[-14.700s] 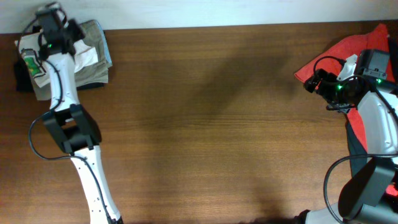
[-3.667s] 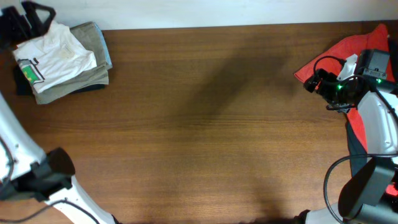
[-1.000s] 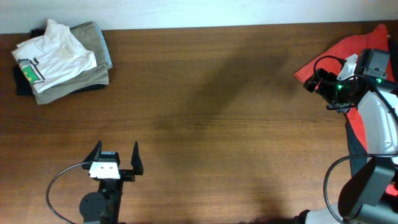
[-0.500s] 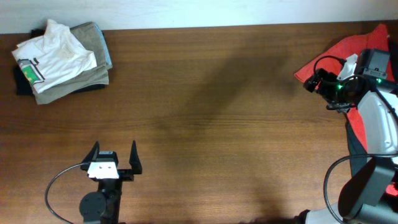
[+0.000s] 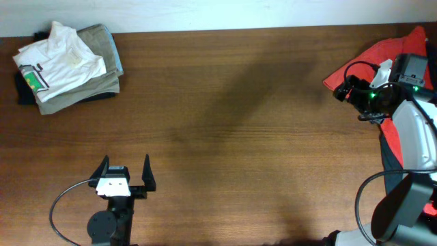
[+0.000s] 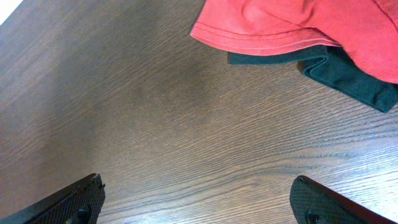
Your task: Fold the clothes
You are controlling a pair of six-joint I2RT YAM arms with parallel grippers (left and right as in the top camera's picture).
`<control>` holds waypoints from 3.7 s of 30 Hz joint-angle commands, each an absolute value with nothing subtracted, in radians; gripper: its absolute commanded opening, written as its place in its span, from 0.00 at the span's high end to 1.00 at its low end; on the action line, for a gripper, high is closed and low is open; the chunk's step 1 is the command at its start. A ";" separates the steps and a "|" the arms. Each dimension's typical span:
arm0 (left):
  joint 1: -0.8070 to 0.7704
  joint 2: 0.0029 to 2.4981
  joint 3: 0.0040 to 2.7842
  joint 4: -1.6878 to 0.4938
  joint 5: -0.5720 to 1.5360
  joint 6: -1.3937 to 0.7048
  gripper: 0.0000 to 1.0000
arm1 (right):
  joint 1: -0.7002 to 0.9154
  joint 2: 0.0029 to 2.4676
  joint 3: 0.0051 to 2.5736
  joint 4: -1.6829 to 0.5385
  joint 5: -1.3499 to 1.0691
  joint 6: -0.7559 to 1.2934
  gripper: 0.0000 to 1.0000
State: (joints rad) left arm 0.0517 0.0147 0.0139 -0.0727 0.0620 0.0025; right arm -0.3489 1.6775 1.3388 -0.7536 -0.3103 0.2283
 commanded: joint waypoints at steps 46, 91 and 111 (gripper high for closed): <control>0.048 0.006 0.009 -0.077 0.047 -0.008 0.01 | -0.059 0.003 0.121 -0.186 -0.173 0.005 0.02; 0.048 0.006 0.009 -0.077 0.047 -0.008 0.01 | -0.059 0.003 0.006 -0.065 -0.146 0.086 0.01; 0.048 0.006 0.009 -0.077 0.047 -0.008 0.01 | -0.059 0.003 0.006 -0.065 -0.146 0.086 0.01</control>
State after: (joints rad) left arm 0.0517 0.0120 0.0139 -0.0753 0.0509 0.0021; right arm -0.0681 0.0120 0.0101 -0.0578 -0.1555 0.0788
